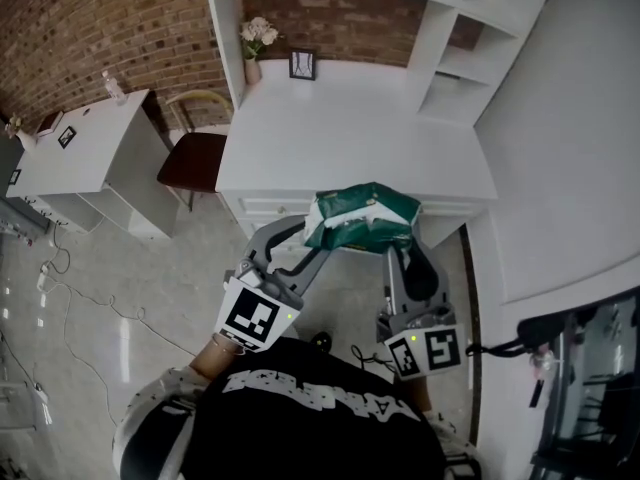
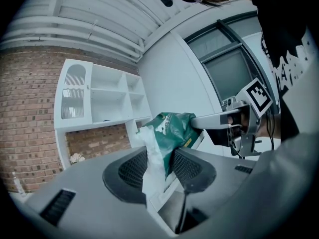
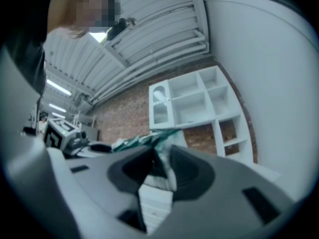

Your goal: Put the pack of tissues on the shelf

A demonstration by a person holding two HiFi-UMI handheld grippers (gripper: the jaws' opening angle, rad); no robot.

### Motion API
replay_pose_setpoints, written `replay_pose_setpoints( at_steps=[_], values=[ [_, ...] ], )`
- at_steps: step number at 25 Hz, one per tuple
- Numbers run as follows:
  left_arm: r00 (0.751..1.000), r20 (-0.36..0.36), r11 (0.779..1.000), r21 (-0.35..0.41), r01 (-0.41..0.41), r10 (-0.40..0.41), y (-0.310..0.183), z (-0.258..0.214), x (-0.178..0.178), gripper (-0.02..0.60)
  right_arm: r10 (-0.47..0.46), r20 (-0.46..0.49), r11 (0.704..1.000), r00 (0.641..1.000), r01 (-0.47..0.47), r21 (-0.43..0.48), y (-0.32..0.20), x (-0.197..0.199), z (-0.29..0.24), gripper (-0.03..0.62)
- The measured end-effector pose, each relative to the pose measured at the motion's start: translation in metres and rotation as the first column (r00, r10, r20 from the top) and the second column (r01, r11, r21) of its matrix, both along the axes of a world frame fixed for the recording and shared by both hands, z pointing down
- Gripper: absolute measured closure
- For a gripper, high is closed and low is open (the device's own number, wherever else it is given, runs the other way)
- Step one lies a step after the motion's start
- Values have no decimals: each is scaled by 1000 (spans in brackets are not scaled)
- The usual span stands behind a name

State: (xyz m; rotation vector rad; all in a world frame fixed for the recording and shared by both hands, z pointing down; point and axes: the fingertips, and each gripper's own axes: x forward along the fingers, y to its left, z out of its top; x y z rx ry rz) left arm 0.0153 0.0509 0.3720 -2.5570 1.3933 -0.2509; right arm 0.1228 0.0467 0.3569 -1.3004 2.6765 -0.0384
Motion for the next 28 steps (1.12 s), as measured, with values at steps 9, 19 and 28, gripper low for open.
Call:
replay_pose_setpoints(
  at_steps=[9, 19, 28],
  values=[
    [999, -7, 999, 5, -35, 35, -18, 1, 9, 408, 27, -9, 999, 1000, -26, 18, -13, 9, -2, 462],
    [997, -48, 998, 28, -52, 53, -49, -2, 13, 408, 50, -35, 998, 998, -48, 46, -41, 13, -9, 462],
    [997, -34, 997, 37, -62, 64, -106, -4, 15, 408, 55, -47, 997, 997, -53, 55, -98, 14, -12, 462]
  ],
)
